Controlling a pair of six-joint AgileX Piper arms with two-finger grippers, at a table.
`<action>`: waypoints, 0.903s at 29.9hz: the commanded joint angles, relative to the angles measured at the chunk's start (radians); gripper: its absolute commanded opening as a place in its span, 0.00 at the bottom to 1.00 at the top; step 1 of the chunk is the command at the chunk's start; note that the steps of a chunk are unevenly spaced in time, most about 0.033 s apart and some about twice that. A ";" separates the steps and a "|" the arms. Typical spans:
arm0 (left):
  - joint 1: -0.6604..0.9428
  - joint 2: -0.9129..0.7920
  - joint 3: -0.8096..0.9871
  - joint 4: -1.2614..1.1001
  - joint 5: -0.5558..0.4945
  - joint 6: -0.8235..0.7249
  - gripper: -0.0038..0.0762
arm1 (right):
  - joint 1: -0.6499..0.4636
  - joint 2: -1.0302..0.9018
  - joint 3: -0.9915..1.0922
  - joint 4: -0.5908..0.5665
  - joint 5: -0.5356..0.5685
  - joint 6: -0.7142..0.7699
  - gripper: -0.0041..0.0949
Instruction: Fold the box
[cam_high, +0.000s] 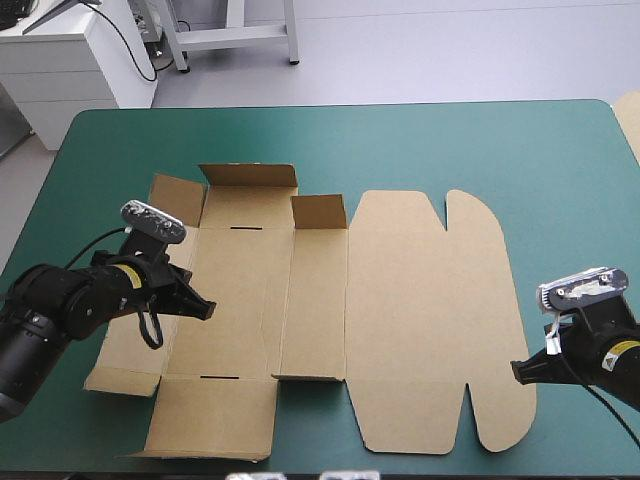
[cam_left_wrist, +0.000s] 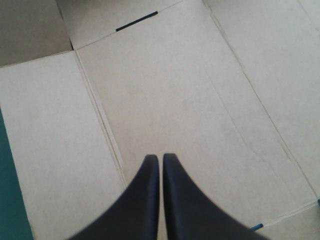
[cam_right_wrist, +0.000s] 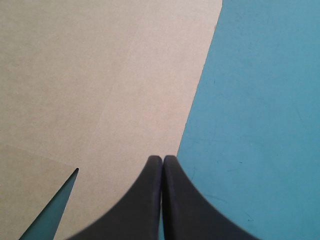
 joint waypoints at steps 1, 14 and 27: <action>-0.004 0.028 -0.101 -0.075 0.008 0.076 0.07 | -0.006 -0.005 -0.004 0.000 -0.067 0.000 0.02; 0.312 0.179 -0.234 -0.474 0.220 0.439 0.07 | -0.006 -0.005 -0.003 0.000 -0.103 0.000 0.02; 0.921 0.183 -0.234 -0.660 0.392 0.615 0.07 | -0.006 -0.005 -0.003 0.000 -0.111 -0.004 0.02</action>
